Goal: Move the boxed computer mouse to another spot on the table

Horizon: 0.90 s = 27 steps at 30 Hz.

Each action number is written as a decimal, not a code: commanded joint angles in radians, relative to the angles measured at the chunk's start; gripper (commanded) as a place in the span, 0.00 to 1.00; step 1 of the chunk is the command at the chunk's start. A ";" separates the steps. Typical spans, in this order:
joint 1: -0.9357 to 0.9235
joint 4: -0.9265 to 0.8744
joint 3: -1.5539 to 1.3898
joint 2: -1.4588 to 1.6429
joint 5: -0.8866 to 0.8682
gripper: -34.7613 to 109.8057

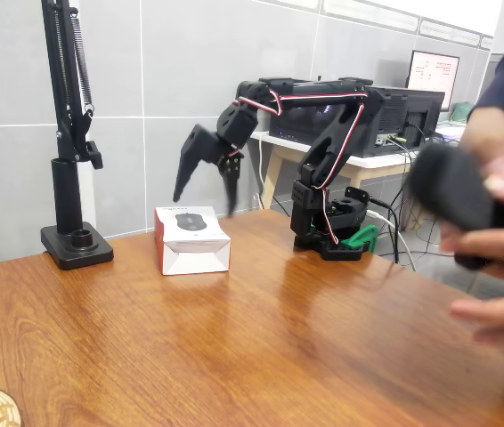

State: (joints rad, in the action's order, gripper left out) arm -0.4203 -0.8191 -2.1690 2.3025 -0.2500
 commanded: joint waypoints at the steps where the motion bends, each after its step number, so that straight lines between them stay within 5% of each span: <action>1: 0.018 0.357 -0.031 0.152 -0.156 0.24; 4: 0.048 0.839 0.008 0.101 -0.233 0.24; 6: 0.086 0.896 0.120 0.083 -0.252 0.24; 9: 0.158 1.374 0.138 0.015 -0.282 0.24; 16: 0.265 1.893 0.169 -0.020 -0.334 0.24; 21: 0.400 2.505 0.081 -0.106 -0.155 0.24; 27: 0.270 2.588 -0.155 0.146 -0.003 0.24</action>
State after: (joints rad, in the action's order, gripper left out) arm -0.0936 1.7334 -2.2503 2.3332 -0.3375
